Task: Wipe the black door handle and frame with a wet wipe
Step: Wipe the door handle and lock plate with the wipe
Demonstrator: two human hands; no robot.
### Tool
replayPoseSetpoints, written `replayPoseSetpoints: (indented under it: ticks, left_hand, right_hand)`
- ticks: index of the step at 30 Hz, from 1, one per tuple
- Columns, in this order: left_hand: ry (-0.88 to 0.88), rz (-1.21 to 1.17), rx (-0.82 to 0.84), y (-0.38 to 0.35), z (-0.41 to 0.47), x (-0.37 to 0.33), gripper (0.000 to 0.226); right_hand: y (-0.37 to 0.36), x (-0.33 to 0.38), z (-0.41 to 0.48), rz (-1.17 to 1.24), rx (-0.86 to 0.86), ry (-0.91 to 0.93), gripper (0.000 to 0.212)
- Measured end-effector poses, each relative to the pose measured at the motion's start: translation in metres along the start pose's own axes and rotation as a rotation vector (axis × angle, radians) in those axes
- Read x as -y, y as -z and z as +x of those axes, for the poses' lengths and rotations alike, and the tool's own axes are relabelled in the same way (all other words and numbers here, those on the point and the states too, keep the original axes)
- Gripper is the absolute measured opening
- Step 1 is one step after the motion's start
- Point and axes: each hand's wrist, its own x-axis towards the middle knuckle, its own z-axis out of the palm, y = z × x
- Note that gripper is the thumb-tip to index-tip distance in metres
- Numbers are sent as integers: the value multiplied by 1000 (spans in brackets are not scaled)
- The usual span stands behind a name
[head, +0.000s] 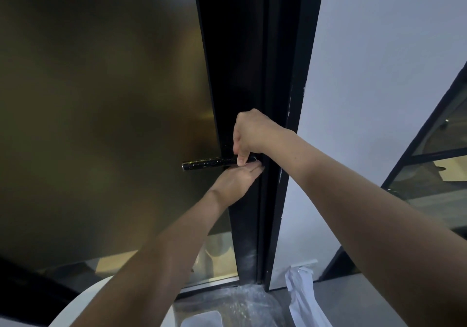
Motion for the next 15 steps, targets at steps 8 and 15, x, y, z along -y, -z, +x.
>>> replayPoseSetpoints:
  ticks: [8,15]
  left_hand:
    - [758,-511,-380,8,-22,-31,17]
    - [488,-457,-15,24,6,-25,30]
  right_hand:
    - [2,-1,-5,16,-6,10,42]
    - [9,2,-4,-46,62,0,46]
